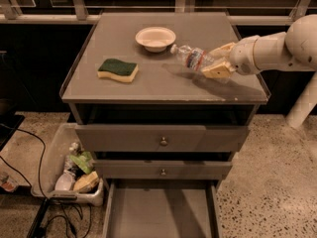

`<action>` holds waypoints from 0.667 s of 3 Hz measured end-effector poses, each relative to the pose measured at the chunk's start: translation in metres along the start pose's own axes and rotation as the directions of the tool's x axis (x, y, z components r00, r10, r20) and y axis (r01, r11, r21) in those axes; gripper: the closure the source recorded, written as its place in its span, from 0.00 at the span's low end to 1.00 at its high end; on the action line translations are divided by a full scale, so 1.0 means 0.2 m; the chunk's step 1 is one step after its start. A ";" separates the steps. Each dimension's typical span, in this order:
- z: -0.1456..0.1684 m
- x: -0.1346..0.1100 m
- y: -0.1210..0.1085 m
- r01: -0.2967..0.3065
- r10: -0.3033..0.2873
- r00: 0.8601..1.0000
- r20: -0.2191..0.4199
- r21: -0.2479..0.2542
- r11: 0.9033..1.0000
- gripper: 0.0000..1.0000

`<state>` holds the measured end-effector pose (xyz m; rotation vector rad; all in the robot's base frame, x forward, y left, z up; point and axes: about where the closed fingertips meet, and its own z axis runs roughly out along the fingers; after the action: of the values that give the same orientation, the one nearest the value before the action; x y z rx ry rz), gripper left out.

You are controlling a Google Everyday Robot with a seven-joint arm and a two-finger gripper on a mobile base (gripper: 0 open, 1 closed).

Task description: Pick water bottle from bottom drawer and place on counter

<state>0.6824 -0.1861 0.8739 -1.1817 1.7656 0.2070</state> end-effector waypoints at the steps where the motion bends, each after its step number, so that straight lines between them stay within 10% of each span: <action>1: 0.00 0.00 0.00 0.000 0.000 1.000 0.000 0.000 1.000 0.13; 2: 0.00 0.00 0.00 0.000 0.000 1.000 0.000 0.000 1.000 0.00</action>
Offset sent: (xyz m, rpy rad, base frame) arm 0.0000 0.0000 0.0000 0.0000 0.0000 0.0000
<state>0.6824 -0.1860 0.8738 -1.1818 1.7655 0.2071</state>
